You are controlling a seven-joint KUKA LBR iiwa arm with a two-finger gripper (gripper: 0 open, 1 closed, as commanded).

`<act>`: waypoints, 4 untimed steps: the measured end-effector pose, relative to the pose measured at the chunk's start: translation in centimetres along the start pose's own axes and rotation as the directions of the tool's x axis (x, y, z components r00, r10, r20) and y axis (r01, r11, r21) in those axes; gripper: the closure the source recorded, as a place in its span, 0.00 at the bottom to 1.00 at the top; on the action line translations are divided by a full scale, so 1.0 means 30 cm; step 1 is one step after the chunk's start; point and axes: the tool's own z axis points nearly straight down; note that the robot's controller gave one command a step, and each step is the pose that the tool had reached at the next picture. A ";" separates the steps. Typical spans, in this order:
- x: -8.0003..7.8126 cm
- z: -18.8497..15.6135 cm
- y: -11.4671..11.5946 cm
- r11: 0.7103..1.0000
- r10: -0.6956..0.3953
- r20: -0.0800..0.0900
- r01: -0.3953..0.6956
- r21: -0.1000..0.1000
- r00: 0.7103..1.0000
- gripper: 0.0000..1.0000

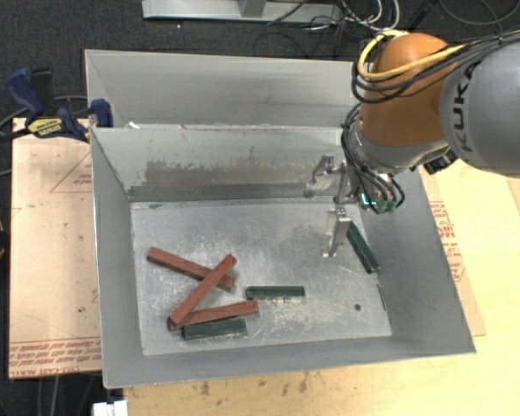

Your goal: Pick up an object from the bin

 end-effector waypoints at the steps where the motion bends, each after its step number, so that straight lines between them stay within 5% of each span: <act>1: -0.005 -0.015 0.000 1.000 0.000 0.008 0.000 0.000 1.000 0.00; 3: 0.053 0.274 0.038 0.993 -0.119 0.013 0.119 0.001 0.993 0.00; 4: 0.138 0.334 0.061 0.961 -0.277 0.012 0.277 0.004 0.961 0.00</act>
Offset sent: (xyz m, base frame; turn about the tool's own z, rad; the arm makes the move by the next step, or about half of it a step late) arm -0.0612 0.0296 -0.1111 -0.2834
